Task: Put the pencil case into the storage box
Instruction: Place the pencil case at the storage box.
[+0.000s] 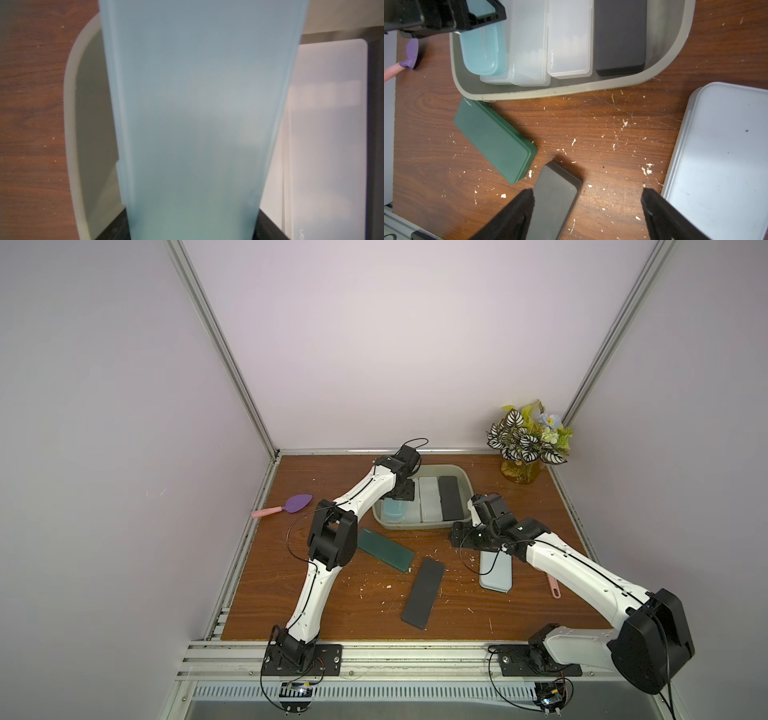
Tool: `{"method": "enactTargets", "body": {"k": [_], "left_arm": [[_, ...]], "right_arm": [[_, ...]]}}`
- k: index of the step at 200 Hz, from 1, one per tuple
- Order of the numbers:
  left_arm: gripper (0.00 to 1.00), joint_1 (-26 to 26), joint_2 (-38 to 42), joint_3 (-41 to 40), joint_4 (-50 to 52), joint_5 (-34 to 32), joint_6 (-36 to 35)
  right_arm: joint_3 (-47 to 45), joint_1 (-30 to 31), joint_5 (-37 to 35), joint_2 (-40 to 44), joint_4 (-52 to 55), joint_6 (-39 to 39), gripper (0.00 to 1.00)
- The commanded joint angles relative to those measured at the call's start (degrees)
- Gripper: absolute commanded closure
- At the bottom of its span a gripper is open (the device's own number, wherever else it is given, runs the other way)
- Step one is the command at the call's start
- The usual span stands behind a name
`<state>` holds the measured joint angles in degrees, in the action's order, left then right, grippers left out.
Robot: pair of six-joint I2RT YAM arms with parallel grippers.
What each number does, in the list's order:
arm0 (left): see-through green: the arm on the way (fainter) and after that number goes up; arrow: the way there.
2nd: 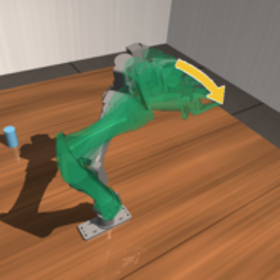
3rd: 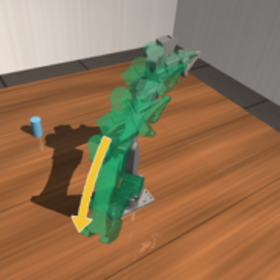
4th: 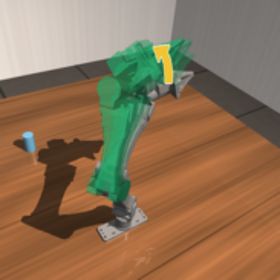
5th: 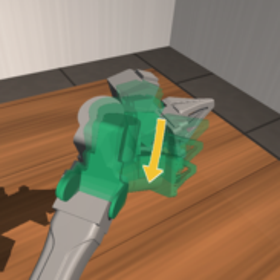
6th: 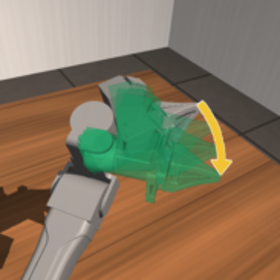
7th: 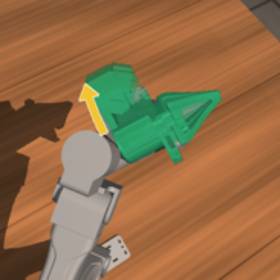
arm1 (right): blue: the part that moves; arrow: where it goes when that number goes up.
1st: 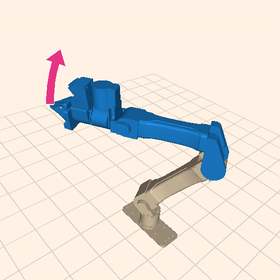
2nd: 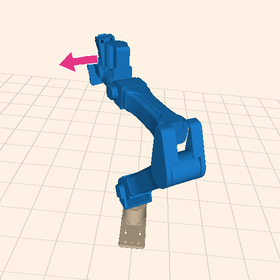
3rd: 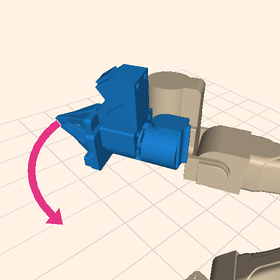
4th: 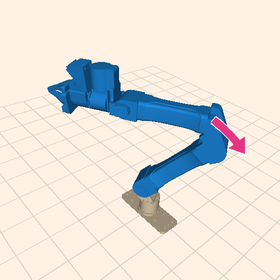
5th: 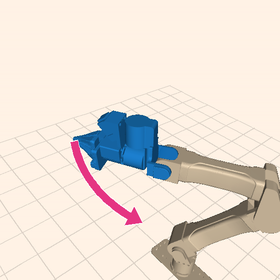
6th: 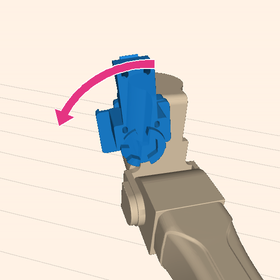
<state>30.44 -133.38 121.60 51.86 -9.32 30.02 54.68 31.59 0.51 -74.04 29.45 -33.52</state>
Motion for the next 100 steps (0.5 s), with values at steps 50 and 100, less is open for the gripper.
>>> {"method": "enactTargets", "body": {"k": [50, 100], "left_arm": [[0.22, -1.3, 1.1, -3.3, 1.1, -3.8, 1.9], [0.15, -1.7, 1.3, -3.8, 1.1, -3.9, 2.3]], "right_arm": [[-0.4, -0.8, 1.1, 1.0, -0.6, 0.9, 0.12], [-0.8, -0.8, 1.2, 1.3, -0.5, 0.7, 0.11]]}}
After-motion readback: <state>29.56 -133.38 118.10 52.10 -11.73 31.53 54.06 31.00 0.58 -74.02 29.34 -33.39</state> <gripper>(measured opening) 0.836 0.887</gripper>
